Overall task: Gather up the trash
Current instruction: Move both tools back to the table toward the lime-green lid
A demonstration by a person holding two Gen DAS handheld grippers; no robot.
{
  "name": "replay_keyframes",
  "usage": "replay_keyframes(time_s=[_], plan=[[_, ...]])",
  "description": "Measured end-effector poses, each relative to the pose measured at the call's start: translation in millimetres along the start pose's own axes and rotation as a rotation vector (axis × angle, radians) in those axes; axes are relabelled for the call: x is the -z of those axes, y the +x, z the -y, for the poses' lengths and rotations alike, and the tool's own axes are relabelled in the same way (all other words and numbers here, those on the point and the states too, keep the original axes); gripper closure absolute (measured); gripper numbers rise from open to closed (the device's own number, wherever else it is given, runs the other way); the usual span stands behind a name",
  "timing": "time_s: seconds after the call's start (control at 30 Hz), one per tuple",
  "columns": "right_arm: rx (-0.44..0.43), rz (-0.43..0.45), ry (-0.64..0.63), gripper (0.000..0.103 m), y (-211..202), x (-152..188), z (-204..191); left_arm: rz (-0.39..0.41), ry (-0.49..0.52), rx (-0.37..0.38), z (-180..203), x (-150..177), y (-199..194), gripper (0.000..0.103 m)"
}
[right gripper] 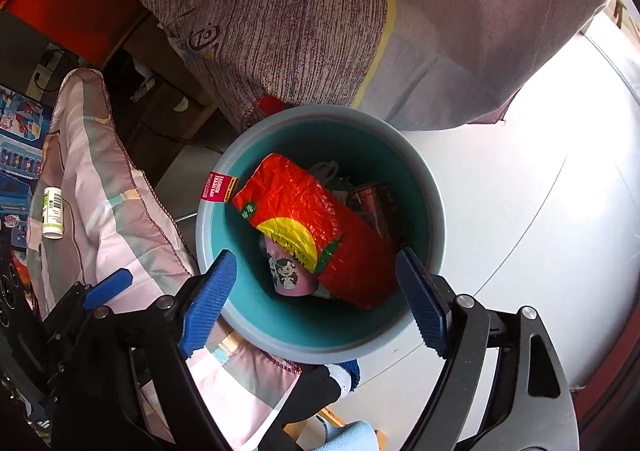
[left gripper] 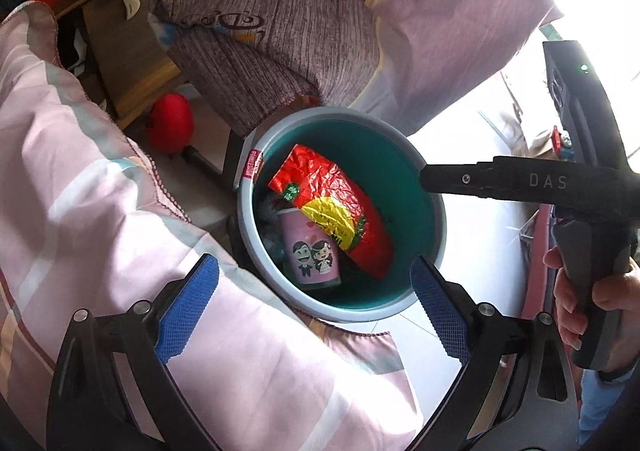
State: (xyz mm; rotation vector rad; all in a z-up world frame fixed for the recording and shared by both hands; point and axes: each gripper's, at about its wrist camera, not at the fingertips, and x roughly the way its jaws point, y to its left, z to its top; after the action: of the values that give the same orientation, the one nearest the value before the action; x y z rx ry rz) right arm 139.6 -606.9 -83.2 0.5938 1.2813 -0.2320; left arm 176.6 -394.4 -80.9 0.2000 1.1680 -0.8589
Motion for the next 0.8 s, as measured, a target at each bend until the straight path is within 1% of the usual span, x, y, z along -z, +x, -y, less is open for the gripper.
replay_keyframes(time_s=[0.07,0.13,0.43,0.63,0.8], plan=[[0.008,0.003,-0.006,0.024,-3.0,1.5,-4.2,0.005,-0.003,0.002,-1.8,1.9,-4.4,0.006],[0.012,0.005,-0.011,0.020,-6.5,3.9,-8.4,0.014,-0.009,-0.001,-4.5,4.3,-10.5,0.006],[0.013,0.011,-0.052,0.016,-24.3,16.6,-40.1,0.054,-0.044,-0.013,-17.8,17.6,-41.8,0.005],[-0.011,-0.004,-0.118,0.014,-32.4,31.5,-83.8,0.092,-0.087,-0.042,-39.4,38.9,-75.4,0.004],[-0.018,-0.026,-0.201,0.014,-28.5,46.0,-130.8,0.124,-0.144,-0.087,-70.9,66.1,-107.7,0.004]])
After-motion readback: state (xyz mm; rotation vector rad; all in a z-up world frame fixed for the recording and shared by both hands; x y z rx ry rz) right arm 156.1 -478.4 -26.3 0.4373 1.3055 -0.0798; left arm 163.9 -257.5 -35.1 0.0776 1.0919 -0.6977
